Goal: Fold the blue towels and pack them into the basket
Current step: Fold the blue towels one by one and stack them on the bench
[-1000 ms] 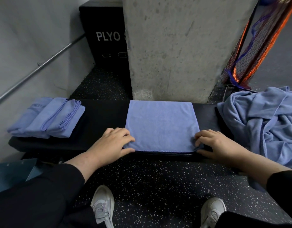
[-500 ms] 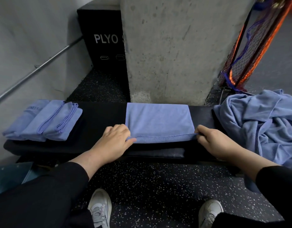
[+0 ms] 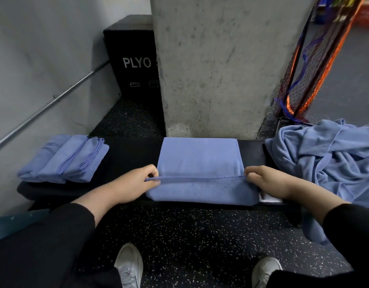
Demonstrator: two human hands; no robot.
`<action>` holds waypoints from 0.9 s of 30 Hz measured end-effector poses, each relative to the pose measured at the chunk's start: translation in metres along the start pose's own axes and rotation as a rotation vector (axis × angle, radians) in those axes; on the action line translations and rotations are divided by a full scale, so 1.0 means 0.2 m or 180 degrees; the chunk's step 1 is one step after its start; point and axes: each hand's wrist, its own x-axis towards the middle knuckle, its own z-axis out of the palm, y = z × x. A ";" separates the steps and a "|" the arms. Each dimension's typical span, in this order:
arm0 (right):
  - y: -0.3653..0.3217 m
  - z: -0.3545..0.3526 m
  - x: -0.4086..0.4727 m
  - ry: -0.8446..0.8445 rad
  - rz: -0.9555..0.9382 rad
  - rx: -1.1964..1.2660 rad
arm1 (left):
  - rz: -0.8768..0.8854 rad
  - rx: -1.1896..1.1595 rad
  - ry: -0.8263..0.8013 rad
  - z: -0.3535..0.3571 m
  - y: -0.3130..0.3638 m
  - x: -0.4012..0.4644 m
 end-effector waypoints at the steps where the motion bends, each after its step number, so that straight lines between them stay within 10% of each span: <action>1: -0.01 -0.01 -0.02 -0.0146 0.0094 0.0130 | -0.0059 -0.0186 -0.0160 0.00 0.00 -0.01; 5: -0.05 -0.03 -0.07 -0.0490 0.0279 0.0610 | -0.0402 -0.1404 -0.0899 0.01 0.02 -0.06; 15: -0.07 -0.01 0.23 0.1175 0.0242 0.0412 | -0.0477 0.0292 0.0582 0.02 0.07 0.26; 27: -0.04 0.07 0.51 0.1204 0.0731 -0.0195 | -0.0330 0.0674 0.1207 0.01 0.07 0.54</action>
